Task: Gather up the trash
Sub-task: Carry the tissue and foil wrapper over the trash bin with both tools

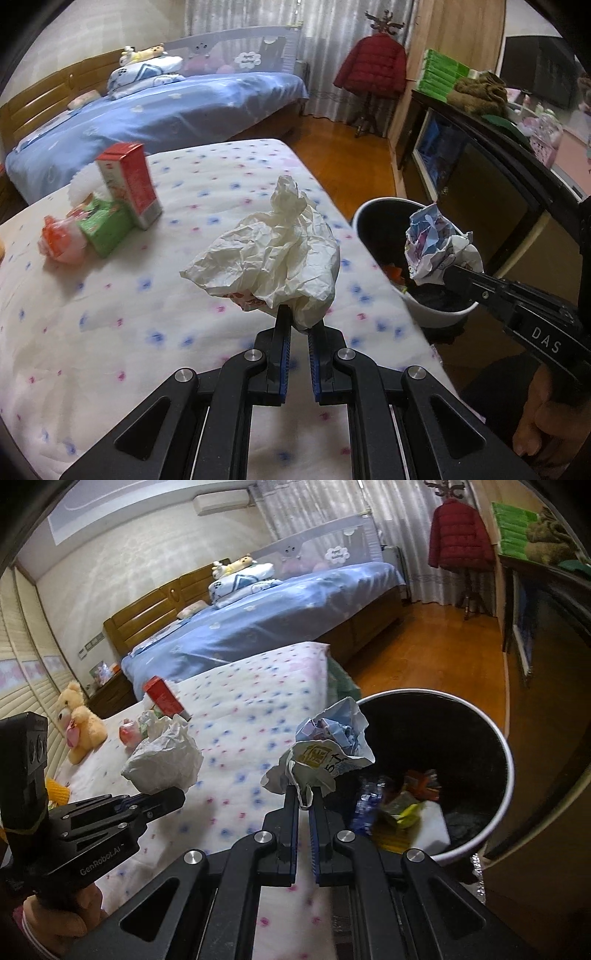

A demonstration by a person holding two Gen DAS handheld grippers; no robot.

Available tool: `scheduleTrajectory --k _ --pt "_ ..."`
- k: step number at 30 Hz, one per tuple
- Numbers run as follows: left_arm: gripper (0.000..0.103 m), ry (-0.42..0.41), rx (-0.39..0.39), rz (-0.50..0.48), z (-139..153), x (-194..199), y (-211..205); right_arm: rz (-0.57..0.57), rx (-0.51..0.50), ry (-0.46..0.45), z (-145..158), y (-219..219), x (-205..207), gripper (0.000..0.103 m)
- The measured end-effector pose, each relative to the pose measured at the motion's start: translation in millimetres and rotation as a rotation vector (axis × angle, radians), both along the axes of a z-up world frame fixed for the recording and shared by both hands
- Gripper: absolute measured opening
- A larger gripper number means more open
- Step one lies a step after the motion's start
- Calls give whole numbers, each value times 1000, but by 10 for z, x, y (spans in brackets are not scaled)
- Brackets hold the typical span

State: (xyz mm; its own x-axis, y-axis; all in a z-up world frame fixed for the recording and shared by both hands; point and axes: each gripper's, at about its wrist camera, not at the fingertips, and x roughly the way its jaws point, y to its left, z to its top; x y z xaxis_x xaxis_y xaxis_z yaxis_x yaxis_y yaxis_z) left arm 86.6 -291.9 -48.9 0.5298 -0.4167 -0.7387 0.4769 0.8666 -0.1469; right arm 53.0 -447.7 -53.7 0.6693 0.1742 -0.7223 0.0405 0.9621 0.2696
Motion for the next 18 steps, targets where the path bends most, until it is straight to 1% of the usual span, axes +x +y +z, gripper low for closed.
scheduleTrajectory --k 5,18 --pt "7 0 9 -28 0 -30 -191 -35 -1 9 -31 -169 -56 5" --pt "7 9 30 -91 -31 50 -595 -98 -2 32 -95 -540 -79 5"
